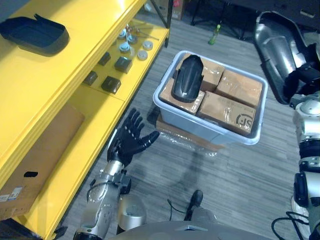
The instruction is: Walk over and take three plastic housings, then place them on the shelf
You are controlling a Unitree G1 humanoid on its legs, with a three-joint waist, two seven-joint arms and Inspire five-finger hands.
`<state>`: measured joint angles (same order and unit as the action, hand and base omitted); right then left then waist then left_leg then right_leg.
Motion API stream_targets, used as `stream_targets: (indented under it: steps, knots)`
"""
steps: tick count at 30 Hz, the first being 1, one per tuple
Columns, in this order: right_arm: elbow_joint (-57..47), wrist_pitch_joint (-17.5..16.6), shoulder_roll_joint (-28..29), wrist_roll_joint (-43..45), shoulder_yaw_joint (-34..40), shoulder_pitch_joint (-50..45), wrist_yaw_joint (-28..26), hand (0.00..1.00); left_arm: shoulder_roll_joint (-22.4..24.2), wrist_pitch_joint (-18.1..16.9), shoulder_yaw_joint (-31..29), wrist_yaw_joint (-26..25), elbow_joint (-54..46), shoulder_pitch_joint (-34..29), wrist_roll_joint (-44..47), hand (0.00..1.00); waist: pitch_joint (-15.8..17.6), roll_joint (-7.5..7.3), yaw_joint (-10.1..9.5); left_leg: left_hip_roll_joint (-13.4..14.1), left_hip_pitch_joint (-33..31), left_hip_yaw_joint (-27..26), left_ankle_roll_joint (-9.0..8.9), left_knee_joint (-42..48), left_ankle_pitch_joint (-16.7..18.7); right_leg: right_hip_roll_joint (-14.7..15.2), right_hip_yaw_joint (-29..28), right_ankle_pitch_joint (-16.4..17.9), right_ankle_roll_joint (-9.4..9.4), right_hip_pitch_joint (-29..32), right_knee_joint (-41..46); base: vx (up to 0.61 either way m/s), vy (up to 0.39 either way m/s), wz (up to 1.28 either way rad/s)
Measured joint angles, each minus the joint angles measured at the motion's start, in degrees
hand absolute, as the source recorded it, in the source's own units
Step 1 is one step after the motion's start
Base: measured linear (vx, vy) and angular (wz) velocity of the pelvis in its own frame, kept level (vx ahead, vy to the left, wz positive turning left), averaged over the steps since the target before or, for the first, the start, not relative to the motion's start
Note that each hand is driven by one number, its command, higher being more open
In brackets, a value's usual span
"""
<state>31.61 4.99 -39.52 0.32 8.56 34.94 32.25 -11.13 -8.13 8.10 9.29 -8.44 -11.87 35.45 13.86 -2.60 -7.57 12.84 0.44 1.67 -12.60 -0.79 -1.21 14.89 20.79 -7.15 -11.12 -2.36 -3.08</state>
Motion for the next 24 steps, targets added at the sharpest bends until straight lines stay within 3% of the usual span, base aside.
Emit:
stream_targets:
  steps: [6, 11, 14, 18, 24]
  knots:
    - [-10.6, -9.2, 6.5, -11.5, -0.4, -4.7, 1.5, 0.00, 2.1, 7.1, 2.3, 0.7, -3.4, 7.1, 7.0, 1.00, -2.9, 0.09, 1.35, 0.0, 1.6, -0.5, -0.03, -0.6, 0.0, 0.1, 0.7, 0.0, -0.01, -1.2, 0.0, 0.00, 0.001, -0.01]
    - [-20.2, -14.0, 11.9, -17.6, -2.6, -9.3, 3.5, 0.00, 2.3, 12.2, 6.9, 0.5, -3.0, 7.4, 12.3, 1.00, -4.5, 0.07, 3.32, 0.0, 2.3, -1.3, -0.03, -0.6, 0.0, 0.1, 0.7, 0.0, -0.02, -1.7, -0.2, -0.02, 0.005, -0.04]
    - [-24.2, -17.3, 14.9, -21.8, -7.0, -12.5, 3.8, 0.00, 2.4, 12.7, 10.0, 0.4, -1.6, 7.6, 15.0, 1.00, -6.3, 0.18, 4.81, 0.0, 2.4, -1.7, -0.03, -0.5, 0.0, 0.1, 0.5, -0.1, -0.13, -1.7, -0.3, -0.04, 0.010, -0.06]
    - [-26.0, -20.5, 18.3, -24.6, -12.3, -15.6, 3.3, 0.00, 3.0, 12.3, 10.8, -1.7, 1.4, 10.0, 17.8, 1.00, -7.3, 0.29, 4.66, -0.1, 3.0, -2.8, -0.02, -0.4, 0.0, 0.1, -0.3, -0.9, -0.04, -1.8, -1.2, -0.04, 0.013, -0.12]
    - [-25.9, -20.9, 22.3, -24.6, -20.7, -20.1, 0.4, 0.00, 3.5, 9.2, 11.6, -5.3, 5.7, 10.3, 18.4, 1.00, -8.4, 0.68, 4.57, -0.1, 2.9, -2.7, 0.01, -0.4, 0.0, 0.1, -0.2, -1.0, 0.02, -1.8, -1.2, -0.01, 0.002, -0.01]
